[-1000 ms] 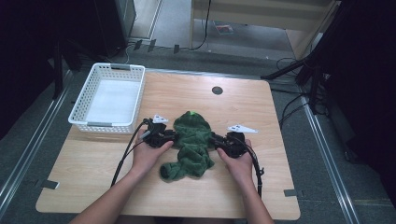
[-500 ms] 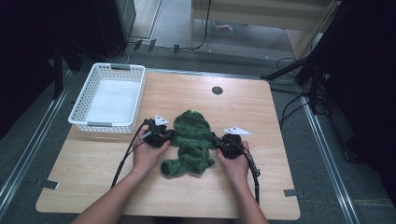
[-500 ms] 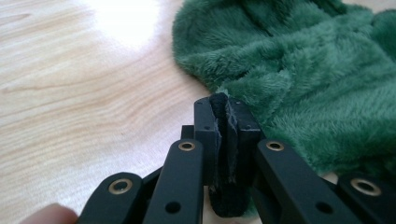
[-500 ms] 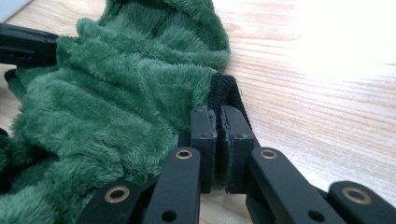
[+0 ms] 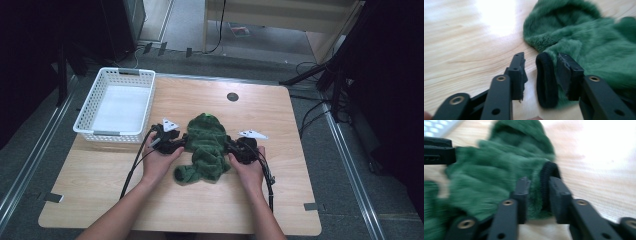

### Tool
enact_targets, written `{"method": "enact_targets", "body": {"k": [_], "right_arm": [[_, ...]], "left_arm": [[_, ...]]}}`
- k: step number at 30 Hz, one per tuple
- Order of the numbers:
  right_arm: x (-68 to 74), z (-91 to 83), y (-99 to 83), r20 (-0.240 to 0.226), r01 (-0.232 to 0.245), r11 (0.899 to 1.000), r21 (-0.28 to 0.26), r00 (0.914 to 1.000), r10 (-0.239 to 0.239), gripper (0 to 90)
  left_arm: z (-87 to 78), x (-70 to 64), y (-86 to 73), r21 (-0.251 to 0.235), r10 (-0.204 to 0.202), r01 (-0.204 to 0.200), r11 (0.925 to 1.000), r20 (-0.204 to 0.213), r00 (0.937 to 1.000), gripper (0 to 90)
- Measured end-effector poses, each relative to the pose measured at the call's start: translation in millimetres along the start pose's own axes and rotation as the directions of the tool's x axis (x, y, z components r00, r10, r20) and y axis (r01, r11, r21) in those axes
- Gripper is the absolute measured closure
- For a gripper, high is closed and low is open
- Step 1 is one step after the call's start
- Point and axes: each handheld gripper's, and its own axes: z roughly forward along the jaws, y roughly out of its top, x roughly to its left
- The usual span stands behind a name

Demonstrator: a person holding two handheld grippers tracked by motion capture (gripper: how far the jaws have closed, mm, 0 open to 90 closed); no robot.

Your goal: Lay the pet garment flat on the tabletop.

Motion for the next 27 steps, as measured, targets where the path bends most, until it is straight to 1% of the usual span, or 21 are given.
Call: {"method": "enact_targets", "body": {"k": [1,2,3,5,7,8,9,10,11,13,14,15,16,18,19,20,21,24,25,26,27], "right_arm": [[4.1,-5.8,2.1,-0.005,0.014,1.000,-0.012,0.9999,-0.014,65.0],[8.5,-12.2,4.4,-0.012,0.031,0.999,-0.027,0.9994,-0.031,63.7],[13.5,-19.0,6.7,-0.026,0.033,0.998,-0.046,0.9991,-0.034,62.7],[24.0,-30.9,10.2,-0.068,0.050,0.996,-0.079,0.9961,-0.056,60.0],[37.6,-38.4,11.2,-0.114,0.076,0.993,-0.094,0.9898,-0.086,55.6],[44.9,-40.0,10.7,-0.126,0.095,0.991,-0.094,0.9863,-0.106,52.9],[51.9,-40.9,9.6,-0.128,0.111,0.989,-0.093,0.9841,-0.123,51.0],[58.0,-40.5,8.4,-0.136,0.117,0.989,-0.090,0.9823,-0.129,46.5],[63.5,-38.6,7.4,-0.139,0.115,0.990,-0.086,0.9822,-0.126,43.1],[72.0,-31.6,4.9,-0.150,0.118,0.991,-0.057,0.9806,-0.126,38.9],[75.4,-26.7,3.2,-0.155,0.129,0.991,-0.040,0.9789,-0.134,39.3],[79.2,-20.7,0.5,-0.150,0.144,0.989,-0.023,0.9778,-0.146,43.7],[81.2,-17.9,-1.2,-0.151,0.152,0.988,-0.014,0.9767,-0.152,48.3],[85.6,-14.2,-5.2,-0.157,0.189,0.982,0.001,0.9697,-0.187,73.0],[86.6,-13.5,-6.6,-0.152,0.199,0.980,0.003,0.9687,-0.196,77.9],[85.8,-14.1,-7.2,-0.151,0.190,0.982,0.005,0.9707,-0.187,82.6],[83.4,-15.9,-7.5,-0.150,0.175,0.985,-0.005,0.9733,-0.174,85.9],[71.8,-28.0,-7.9,-0.145,0.122,0.991,-0.057,0.9810,-0.130,88.1],[67.0,-33.5,-8.5,-0.147,0.101,0.992,-0.075,0.9829,-0.112,88.1],[62.0,-39.6,-9.4,-0.149,0.091,0.992,-0.088,0.9835,-0.103,88.1],[57.2,-46.0,-11.0,-0.143,0.091,0.991,-0.102,0.9841,-0.105,87.9]], "left_arm": [[-8.0,0.6,-2.0,-0.013,-0.012,0.012,0.9998,0.015,0.9998,55.7],[-16.1,0.9,-4.8,-0.016,-0.019,0.019,0.9997,0.032,0.9993,54.4],[-23.5,0.4,-8.6,-0.020,-0.023,0.024,0.9995,0.051,0.9984,53.7],[-36.5,-3.5,-18.7,-0.018,-0.026,0.027,0.9995,0.087,0.9959,52.7],[-45.6,-9.6,-30.0,-0.011,-0.023,0.025,0.9996,0.130,0.9912,51.9],[-48.5,-13.2,-35.8,-0.004,-0.013,0.014,0.9999,0.143,0.9896,51.6],[-50.6,-16.5,-41.5,0.005,-0.003,0.002,1.0000,0.152,0.9885,51.4],[-51.6,-19.8,-47.1,0.008,-0.005,0.004,1.0000,0.163,0.9866,51.4],[-52.5,-22.3,-52.2,0.012,-0.003,0.001,0.9999,0.173,0.9850,51.6],[-52.0,-27.0,-61.1,0.019,-0.003,0.000,0.9998,0.172,0.9852,52.2],[-50.5,-29.5,-63.7,0.034,0.012,-0.018,0.9993,0.176,0.9844,52.7],[-50.4,-30.8,-64.9,0.034,0.020,-0.027,0.9991,0.173,0.9847,53.5],[-50.8,-32.4,-66.4,0.024,0.021,-0.025,0.9994,0.171,0.9850,54.1],[-50.5,-35.2,-68.5,0.020,0.036,-0.040,0.9990,0.176,0.9838,57.0],[-50.2,-36.7,-69.6,0.018,0.047,-0.051,0.9985,0.172,0.9840,58.4],[-50.0,-37.5,-70.2,0.014,0.055,-0.058,0.9982,0.170,0.9839,59.7],[-50.1,-37.9,-70.7,0.010,0.056,-0.059,0.9982,0.173,0.9833,61.2],[-50.1,-38.3,-72.1,0.006,0.052,-0.054,0.9985,0.172,0.9836,63.5],[-50.2,-38.6,-72.2,0.004,0.053,-0.054,0.9985,0.171,0.9839,63.6],[-50.2,-38.7,-72.2,0.006,0.053,-0.055,0.9985,0.173,0.9835,63.6],[-50.0,-38.3,-72.2,0.006,0.050,-0.052,0.9986,0.178,0.9827,63.5]]}}
